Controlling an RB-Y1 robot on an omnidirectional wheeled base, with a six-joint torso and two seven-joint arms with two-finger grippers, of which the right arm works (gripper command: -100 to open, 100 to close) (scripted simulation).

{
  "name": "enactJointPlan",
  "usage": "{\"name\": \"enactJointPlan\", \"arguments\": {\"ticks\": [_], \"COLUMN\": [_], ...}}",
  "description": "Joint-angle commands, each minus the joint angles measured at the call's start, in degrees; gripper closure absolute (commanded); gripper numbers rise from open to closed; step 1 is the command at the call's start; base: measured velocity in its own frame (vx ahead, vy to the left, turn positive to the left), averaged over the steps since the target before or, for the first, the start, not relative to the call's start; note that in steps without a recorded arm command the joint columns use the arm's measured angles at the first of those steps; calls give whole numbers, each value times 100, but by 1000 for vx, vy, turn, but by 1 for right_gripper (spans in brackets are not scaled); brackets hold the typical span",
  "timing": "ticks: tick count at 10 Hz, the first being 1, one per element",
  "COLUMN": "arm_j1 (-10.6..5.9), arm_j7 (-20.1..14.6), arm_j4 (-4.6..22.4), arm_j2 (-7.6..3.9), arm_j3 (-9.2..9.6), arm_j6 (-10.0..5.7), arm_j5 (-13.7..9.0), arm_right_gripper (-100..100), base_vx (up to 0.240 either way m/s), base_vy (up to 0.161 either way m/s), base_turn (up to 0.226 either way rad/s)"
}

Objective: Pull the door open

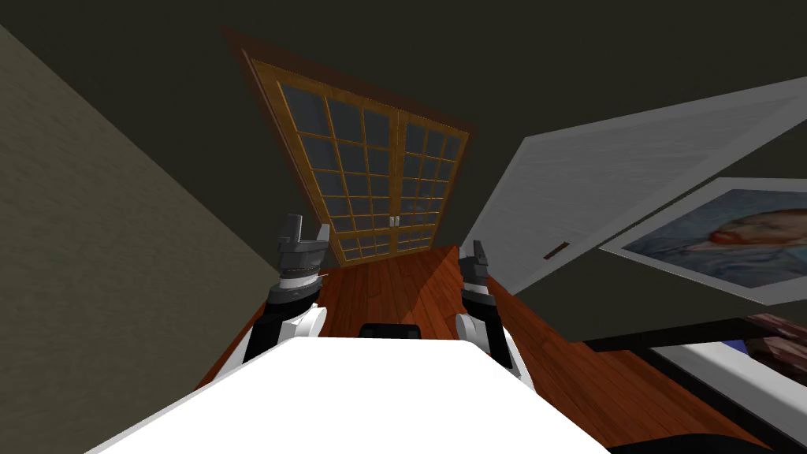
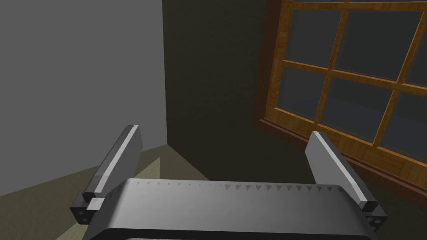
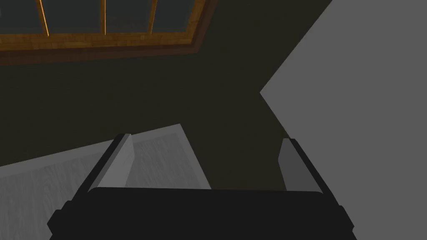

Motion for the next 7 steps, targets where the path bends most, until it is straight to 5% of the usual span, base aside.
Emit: {"name": "enactJointPlan", "arguments": {"ticks": [1, 7], "arm_j1": [-62, -304], "arm_j7": [142, 693], "arm_j4": [192, 937], "arm_j2": [-34, -137], "arm_j3": [-35, -169], "arm_j6": [-70, -340], "arm_j5": [74, 363], "arm_right_gripper": [-100, -100], "base_vx": [51, 117], "base_vy": [11, 24], "base_turn": [24, 24]}}
